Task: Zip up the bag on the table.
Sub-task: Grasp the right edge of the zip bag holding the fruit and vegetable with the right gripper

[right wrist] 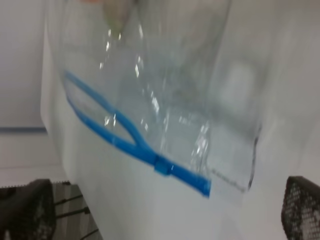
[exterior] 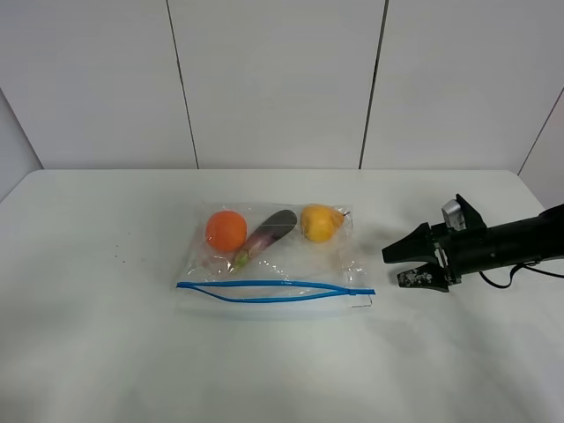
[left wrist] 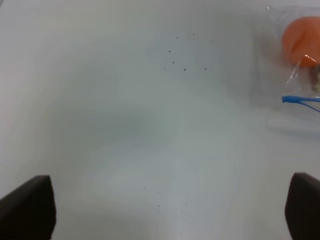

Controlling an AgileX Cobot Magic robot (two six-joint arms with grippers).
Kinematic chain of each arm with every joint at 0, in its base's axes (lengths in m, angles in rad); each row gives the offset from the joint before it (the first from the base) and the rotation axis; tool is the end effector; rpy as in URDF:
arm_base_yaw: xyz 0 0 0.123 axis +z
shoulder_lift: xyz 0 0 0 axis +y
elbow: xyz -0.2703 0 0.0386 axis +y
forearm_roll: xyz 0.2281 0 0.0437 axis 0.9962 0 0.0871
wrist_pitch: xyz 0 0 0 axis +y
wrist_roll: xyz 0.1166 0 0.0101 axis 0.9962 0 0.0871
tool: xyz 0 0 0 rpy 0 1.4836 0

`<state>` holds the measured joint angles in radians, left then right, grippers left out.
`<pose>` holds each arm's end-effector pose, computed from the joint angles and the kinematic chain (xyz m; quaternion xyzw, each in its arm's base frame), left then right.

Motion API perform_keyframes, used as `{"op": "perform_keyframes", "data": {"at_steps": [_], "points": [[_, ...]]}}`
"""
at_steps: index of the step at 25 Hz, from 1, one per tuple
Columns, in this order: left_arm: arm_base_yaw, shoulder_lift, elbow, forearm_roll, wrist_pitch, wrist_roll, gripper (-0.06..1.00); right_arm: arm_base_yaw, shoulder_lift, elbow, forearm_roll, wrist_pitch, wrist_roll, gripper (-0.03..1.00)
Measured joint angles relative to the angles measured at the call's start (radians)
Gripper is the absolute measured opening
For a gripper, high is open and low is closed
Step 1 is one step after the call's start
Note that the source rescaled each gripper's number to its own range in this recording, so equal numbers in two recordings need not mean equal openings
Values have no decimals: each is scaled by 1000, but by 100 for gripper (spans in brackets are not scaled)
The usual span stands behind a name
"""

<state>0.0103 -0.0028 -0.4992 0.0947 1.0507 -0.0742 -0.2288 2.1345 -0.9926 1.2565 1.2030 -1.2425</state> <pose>0.0129 0.0097 0.2571 -0.0375 0.8483 0.0305 0.5273 0.3187 0.0325 0.0884 -0.0344 0.8523 0.5129 0.0968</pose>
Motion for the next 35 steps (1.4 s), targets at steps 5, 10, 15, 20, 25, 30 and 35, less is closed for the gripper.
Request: {"op": "perform_keyframes", "data": {"at_steps": [5,10,15,20,25,30,35], "points": [[0,0,0,0,0,0,100,84,0,-11,2,1,0,100],[0,0,0,0,0,0,100,97,0,-12,12,-10,3,100],[0,0,0,0,0,0,100,120,23,-13,49,-18,9,100],[0,0,0,0,0,0,100,167,63,-13,95,-22,8,100],[0,0,0,0,0,0,100,167,70,-13,127,-28,-1,100],[0,0,0,0,0,0,100,167,70,-13,137,-28,-3,100],[0,0,0,0,0,0,100,167,70,-13,134,-28,-3,84]]}}
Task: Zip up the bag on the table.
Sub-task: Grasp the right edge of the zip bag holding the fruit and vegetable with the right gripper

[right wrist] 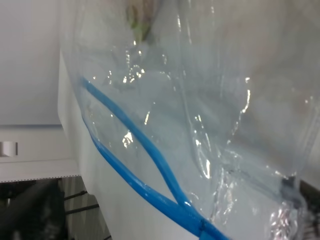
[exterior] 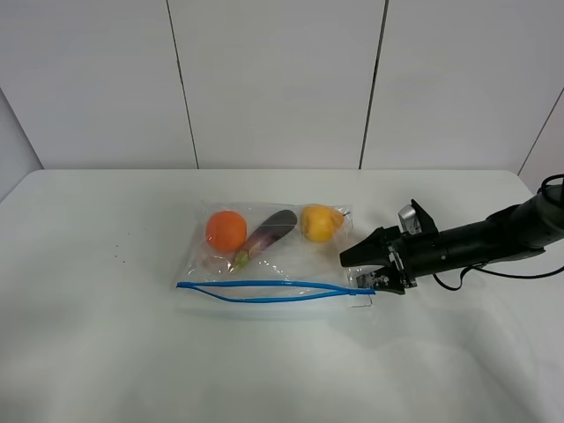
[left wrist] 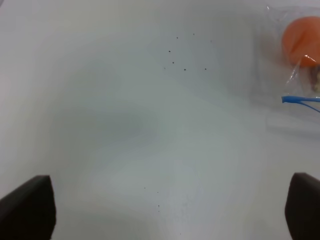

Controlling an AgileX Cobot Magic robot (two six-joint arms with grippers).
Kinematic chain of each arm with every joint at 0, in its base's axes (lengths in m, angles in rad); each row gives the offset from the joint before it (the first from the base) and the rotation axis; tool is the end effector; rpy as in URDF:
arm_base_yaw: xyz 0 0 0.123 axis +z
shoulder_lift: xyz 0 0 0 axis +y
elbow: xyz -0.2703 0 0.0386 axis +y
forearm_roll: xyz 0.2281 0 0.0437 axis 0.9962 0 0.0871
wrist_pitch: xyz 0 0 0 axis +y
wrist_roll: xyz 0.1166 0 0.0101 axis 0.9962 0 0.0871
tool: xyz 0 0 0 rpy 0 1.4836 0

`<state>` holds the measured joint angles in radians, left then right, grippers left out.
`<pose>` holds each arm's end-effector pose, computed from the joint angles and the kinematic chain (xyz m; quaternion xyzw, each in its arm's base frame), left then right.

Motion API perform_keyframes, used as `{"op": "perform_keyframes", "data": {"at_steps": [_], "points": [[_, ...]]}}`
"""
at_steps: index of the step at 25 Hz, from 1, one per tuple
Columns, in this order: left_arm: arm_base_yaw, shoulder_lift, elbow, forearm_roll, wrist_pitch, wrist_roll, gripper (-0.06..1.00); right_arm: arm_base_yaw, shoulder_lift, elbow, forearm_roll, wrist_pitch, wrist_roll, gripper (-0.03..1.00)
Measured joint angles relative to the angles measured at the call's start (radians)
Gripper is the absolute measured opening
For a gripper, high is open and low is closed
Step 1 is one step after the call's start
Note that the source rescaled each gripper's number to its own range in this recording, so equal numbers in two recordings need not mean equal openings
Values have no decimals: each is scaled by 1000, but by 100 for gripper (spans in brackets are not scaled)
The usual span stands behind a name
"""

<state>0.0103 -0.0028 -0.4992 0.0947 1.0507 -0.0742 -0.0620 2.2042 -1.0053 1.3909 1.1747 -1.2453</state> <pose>0.0129 0.0097 0.2571 -0.0375 0.8483 0.0305 0.5273 0.3233 0.0864 0.0724 -0.0371 0.8415 0.5343 0.0706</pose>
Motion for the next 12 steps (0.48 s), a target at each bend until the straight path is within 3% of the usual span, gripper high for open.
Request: {"op": "perform_keyframes", "data": {"at_steps": [4,12], "points": [[0,0,0,0,0,0,100,0,0,0,-2,0,0,63],[0,0,0,0,0,0,100,0,0,0,-2,0,0,38]]}}
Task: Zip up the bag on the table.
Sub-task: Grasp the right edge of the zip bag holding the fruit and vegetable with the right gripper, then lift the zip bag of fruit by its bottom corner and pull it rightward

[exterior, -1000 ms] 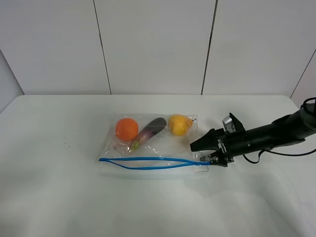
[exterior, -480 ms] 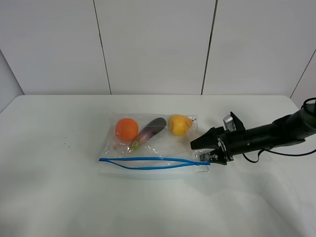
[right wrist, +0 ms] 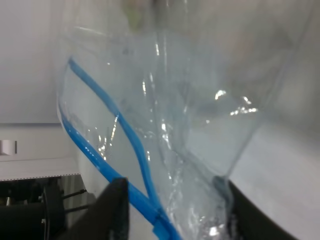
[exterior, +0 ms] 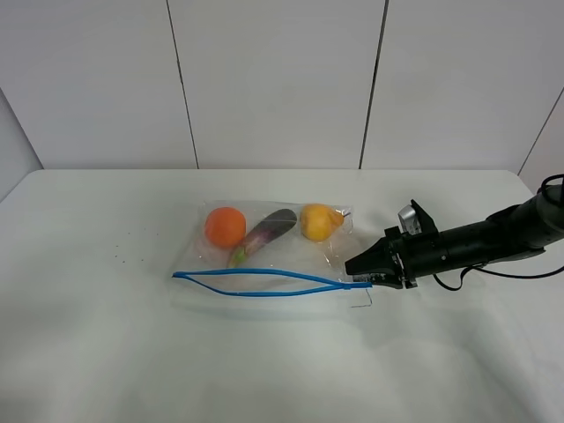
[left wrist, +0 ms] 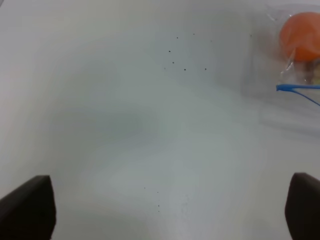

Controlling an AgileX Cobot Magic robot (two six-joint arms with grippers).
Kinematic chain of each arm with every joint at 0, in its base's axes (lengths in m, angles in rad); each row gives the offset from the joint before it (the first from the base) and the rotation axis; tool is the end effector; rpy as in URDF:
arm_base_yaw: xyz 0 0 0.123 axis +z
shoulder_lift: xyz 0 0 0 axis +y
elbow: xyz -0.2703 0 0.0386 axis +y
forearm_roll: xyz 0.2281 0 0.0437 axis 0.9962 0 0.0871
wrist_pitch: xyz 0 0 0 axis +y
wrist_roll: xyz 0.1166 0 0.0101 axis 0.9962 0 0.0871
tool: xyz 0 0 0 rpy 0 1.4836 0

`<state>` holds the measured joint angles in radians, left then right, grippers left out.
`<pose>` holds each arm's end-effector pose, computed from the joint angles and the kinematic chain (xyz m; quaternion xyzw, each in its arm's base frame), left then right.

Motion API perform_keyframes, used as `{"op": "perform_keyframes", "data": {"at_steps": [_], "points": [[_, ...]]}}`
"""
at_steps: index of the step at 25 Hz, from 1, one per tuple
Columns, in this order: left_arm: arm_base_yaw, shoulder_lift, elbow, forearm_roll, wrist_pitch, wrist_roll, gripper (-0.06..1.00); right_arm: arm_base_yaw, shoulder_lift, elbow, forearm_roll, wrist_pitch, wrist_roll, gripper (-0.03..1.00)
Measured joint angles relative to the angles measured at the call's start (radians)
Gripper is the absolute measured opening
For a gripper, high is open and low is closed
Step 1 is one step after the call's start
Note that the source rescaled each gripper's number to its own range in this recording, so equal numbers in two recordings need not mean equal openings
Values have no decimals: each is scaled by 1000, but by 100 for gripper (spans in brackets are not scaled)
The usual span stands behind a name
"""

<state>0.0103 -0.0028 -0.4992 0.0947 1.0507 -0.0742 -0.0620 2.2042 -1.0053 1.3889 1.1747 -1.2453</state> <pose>0.0129 0.0097 0.2571 -0.0375 0.8483 0.0305 0.5273 0.3231 0.0864 0.0723 -0.0378 0.8417 0.5340 0.0701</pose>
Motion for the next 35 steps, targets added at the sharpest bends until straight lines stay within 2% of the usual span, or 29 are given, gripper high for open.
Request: {"op": "perform_keyframes", "data": {"at_steps": [4,8,23,31,35], "points": [[0,0,0,0,0,0,100,0,0,0,-2,0,0,23],[0,0,0,0,0,0,100,0,0,0,-2,0,0,0],[0,0,0,0,0,0,100,0,0,0,-7,-7,-36,0],[0,0,0,0,0,0,100,0,0,0,-9,22,26,0],[0,0,0,1,0,0,100,0,-28,0,-49,22,71,0]]}}
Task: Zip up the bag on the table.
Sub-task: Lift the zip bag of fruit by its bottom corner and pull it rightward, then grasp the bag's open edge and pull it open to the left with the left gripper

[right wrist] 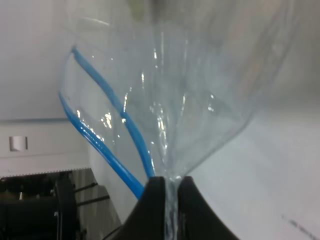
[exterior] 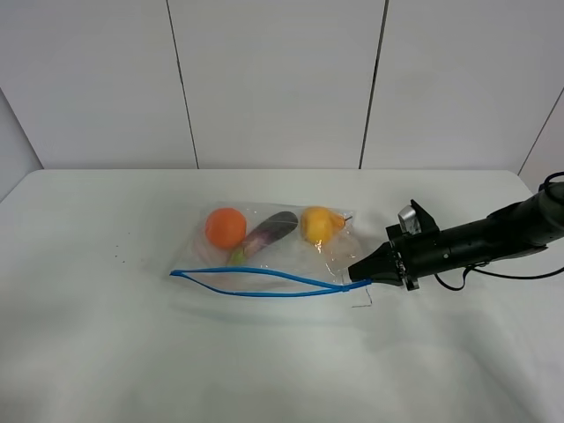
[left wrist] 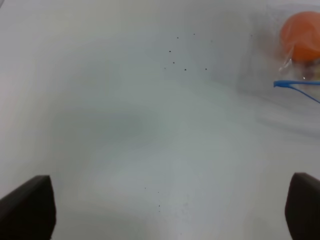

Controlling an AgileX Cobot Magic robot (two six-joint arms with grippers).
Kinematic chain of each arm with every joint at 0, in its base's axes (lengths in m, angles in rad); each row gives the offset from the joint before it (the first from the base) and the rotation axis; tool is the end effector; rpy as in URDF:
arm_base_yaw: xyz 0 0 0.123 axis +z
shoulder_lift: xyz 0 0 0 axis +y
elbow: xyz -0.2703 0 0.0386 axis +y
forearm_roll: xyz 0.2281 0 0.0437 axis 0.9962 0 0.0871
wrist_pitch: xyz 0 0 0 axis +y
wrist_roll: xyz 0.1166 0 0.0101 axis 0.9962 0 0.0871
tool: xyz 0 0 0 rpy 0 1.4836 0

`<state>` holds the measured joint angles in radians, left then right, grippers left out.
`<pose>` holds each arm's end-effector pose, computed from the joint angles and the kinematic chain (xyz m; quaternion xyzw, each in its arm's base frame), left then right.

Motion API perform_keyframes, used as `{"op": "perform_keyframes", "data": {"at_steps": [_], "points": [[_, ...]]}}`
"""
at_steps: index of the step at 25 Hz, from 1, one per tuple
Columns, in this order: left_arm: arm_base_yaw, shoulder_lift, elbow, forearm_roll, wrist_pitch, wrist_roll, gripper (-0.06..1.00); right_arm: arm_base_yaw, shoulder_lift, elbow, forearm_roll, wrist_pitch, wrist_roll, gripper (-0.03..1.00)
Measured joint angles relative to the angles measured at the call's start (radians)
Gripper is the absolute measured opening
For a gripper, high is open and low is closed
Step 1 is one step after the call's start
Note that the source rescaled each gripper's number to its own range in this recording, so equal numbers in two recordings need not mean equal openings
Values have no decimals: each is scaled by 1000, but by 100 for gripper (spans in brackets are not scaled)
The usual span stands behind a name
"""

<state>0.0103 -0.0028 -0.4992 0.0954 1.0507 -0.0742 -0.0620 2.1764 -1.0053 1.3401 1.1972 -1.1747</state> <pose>0.0129 0.0098 0.2571 -0.0375 0.8483 0.0308 0.5273 0.3185 0.0865 0.0808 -0.0369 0.8424 0.5355 0.0465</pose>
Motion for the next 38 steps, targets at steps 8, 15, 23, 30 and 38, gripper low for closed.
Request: {"op": "perform_keyframes", "data": {"at_steps": [8,15,23,30,38], "points": [[0,0,0,0,0,0,100,0,-121,1,-23,3,75,0],[0,0,0,0,0,3,100,0,-198,2,-26,4,114,0],[0,203,-65,-294,-50,139,100,0,-226,2,-31,4,123,0],[0,538,-253,-411,-197,389,100,0,-230,2,-39,4,160,0],[-131,782,-466,-345,-266,484,100,0,-230,2,-39,5,170,0]]}}
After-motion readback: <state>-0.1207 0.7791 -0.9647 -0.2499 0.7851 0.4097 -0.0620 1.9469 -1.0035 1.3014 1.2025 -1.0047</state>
